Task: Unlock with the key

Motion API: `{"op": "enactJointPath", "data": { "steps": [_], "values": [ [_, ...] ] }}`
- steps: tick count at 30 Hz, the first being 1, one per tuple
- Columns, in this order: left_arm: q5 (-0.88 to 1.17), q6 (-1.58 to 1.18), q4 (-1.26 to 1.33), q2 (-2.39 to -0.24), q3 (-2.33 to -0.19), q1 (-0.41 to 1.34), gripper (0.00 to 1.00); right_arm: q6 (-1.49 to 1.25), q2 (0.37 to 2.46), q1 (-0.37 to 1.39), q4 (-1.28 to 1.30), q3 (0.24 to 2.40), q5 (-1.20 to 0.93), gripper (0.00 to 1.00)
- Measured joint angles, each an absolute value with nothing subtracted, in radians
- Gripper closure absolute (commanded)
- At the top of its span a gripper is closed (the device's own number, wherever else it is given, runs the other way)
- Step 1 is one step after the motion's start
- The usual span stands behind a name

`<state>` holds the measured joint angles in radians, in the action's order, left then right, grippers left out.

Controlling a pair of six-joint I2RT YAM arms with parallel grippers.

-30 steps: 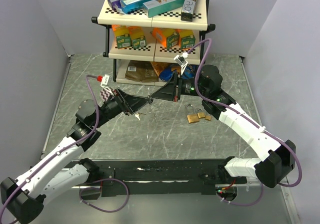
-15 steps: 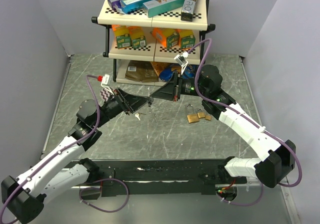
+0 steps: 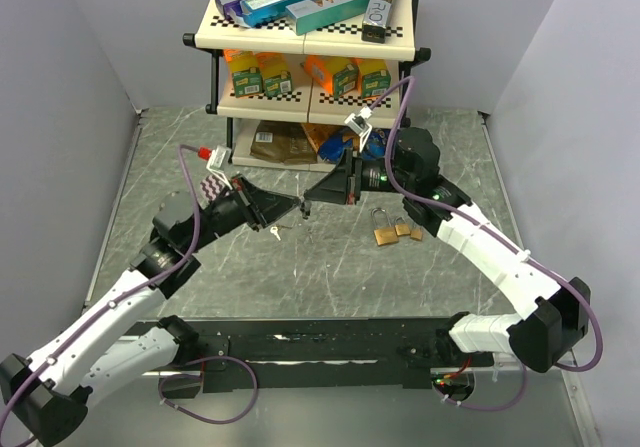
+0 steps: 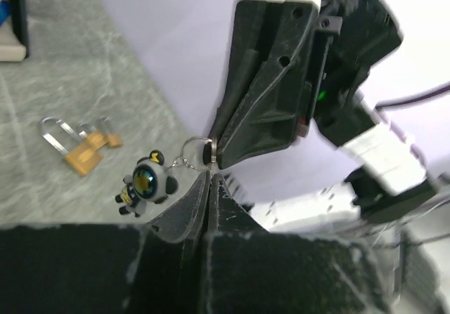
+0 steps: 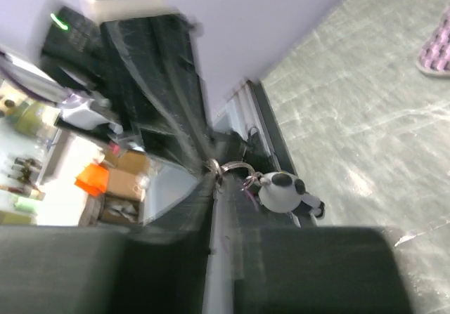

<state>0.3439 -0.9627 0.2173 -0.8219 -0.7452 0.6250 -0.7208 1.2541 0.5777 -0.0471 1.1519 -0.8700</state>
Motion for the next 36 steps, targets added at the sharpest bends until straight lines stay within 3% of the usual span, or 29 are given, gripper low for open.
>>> {"op": "enactJointPath", "data": {
  "steps": [2,5,7,10,13,19,36],
  "values": [
    [0.373,-0.889,0.110,-0.827,-0.811,0.625,0.99,-0.679,1.254,0.574,0.007,1.163,-0.880,0.45],
    [0.462,-0.792,-0.013,-0.850,-0.903,0.619,0.99,-0.603,1.254,0.564,0.098,1.187,-0.904,0.31],
    [0.522,-0.747,-0.072,-0.871,-0.942,0.619,0.99,-0.544,1.254,0.558,0.192,1.224,-0.909,0.30],
    [0.633,-0.675,-0.200,-0.921,-1.005,0.619,0.99,-0.438,1.249,0.556,0.329,1.297,-0.908,0.32],
    [0.723,-0.609,-0.329,-0.974,-1.063,0.619,0.99,-0.359,1.228,0.556,0.430,1.333,-0.908,0.46],
    [0.827,-0.528,-0.477,-1.027,-1.134,0.619,0.99,-0.225,1.222,0.588,0.617,1.417,-0.912,0.56],
    [0.928,-0.509,-0.501,-1.052,-1.147,0.619,0.99,-0.134,1.305,0.697,0.729,1.422,-0.963,0.66]
  ]
}}
